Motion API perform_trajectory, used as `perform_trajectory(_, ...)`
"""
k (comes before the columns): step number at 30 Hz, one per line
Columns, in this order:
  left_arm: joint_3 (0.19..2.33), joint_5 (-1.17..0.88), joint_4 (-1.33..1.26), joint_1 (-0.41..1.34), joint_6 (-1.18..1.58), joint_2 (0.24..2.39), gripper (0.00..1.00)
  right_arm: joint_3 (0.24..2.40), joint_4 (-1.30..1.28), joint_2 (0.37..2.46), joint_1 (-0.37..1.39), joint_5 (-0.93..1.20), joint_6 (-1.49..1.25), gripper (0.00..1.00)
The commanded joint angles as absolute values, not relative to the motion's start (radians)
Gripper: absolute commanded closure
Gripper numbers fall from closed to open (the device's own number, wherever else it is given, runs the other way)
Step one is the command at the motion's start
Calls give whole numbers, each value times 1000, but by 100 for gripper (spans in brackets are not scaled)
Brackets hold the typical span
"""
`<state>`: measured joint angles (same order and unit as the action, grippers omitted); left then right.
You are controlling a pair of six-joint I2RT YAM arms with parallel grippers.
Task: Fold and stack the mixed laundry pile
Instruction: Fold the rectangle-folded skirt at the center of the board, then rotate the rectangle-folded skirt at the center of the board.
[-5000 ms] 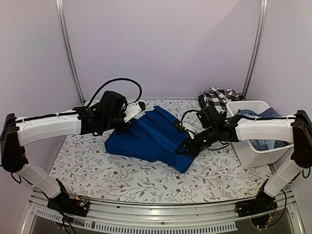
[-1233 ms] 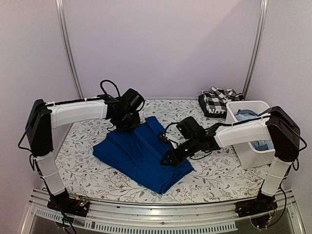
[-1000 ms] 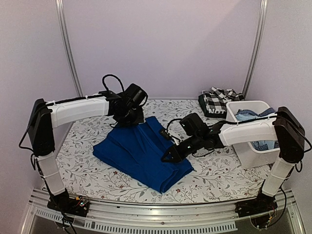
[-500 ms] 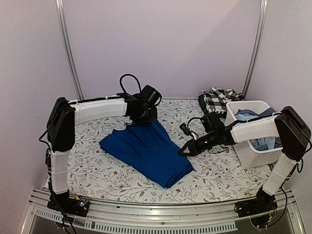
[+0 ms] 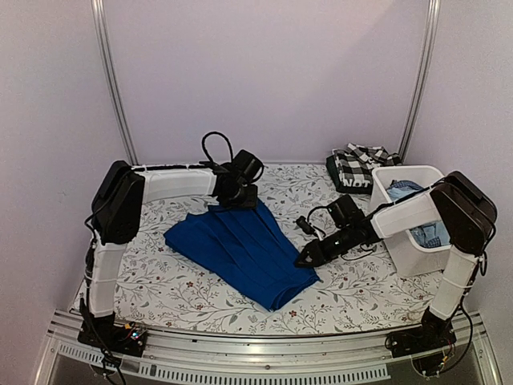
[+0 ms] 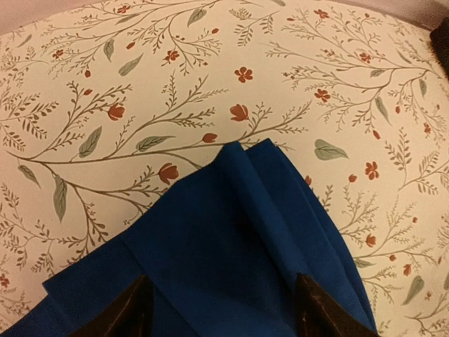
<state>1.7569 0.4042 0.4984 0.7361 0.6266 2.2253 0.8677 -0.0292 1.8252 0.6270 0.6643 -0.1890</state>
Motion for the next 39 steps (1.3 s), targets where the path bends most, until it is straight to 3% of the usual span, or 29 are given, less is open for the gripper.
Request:
perform_trajectory(1,1722,481,467,721,568,2061,25,862,-118,1748,626,626,-178,69)
perform_trajectory(6,1499,438,434,723,565,1844,11,894,-186,1673,624,570,-171,56)
perform_trajectory(10,1283,394,439,723,638,1708,9,909,-204,1692,623,562,-186,45)
perform_trajectory(14,1134,355,458,746,710,1641,10,911,-197,1747,621,571,-197,42)
perform_trajectory(20,1030,299,427,758,754,1704,32,877,-116,1862,621,682,-216,54)
perform_trajectory(31,1260,226,269,630,584,2018,68,731,187,1887,653,808,-409,82)
perform_trajectory(34,1367,143,227,594,507,2099,71,736,287,1895,694,825,-503,84)
perform_trajectory(36,1440,106,224,585,433,2139,69,749,320,1900,718,825,-544,75)
perform_trajectory(39,1485,89,240,584,358,2111,48,741,302,1866,717,828,-571,64)
